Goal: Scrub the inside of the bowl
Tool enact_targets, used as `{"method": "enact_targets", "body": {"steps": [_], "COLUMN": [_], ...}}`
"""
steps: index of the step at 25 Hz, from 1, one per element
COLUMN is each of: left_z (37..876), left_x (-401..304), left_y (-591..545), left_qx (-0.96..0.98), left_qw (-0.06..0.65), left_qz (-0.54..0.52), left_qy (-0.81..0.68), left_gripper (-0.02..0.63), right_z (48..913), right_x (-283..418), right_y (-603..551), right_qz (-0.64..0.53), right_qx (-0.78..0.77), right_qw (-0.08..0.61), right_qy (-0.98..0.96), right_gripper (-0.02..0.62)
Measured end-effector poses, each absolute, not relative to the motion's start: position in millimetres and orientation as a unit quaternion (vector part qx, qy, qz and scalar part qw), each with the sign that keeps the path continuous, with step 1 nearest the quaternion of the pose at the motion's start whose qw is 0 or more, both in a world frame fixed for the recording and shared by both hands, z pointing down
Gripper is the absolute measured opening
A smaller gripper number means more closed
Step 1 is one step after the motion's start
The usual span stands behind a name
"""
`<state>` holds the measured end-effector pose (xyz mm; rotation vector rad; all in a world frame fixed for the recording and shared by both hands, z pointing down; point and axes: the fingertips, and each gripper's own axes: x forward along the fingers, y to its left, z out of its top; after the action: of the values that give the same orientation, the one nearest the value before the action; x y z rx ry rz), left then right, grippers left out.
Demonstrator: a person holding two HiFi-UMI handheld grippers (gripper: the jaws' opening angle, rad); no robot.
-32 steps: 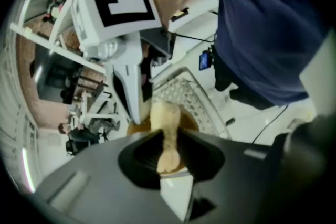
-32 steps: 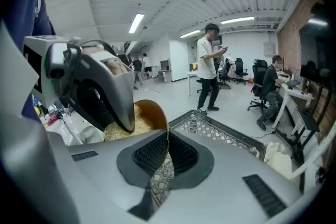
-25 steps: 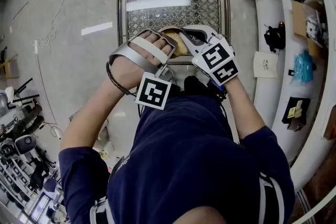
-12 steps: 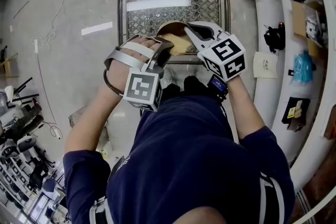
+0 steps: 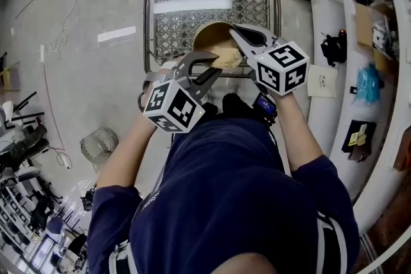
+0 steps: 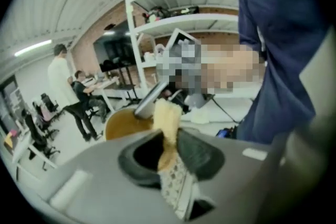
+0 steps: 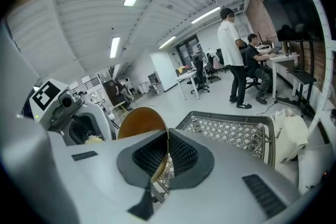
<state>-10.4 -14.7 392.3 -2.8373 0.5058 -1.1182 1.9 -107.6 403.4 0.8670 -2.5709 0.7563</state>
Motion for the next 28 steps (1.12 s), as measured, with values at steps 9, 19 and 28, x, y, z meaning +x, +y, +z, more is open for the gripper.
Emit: {"method": "enact_targets", "body": {"steps": [9, 19, 28], "left_z": [375, 342, 292], "left_x": [-10, -36, -69], "left_y": [-45, -81, -83], "left_qx": [-0.930, -0.887, -0.876], "left_qw": [-0.150, -0.277, -0.277], "left_qz": [-0.184, -0.032, 0.097], "left_qy": [0.282, 0.367, 0.382], "left_gripper": [0.077, 0.077, 0.077], "right_z": [404, 397, 387], "right_x": [18, 15, 27], "right_y": [-116, -108, -110], "right_qz": [0.362, 0.328, 0.290], "right_qx": [0.335, 0.372, 0.376], "right_qw": [0.055, 0.042, 0.060], "right_qy": [-0.868, -0.867, -0.878], "right_gripper": [0.012, 0.012, 0.012]}}
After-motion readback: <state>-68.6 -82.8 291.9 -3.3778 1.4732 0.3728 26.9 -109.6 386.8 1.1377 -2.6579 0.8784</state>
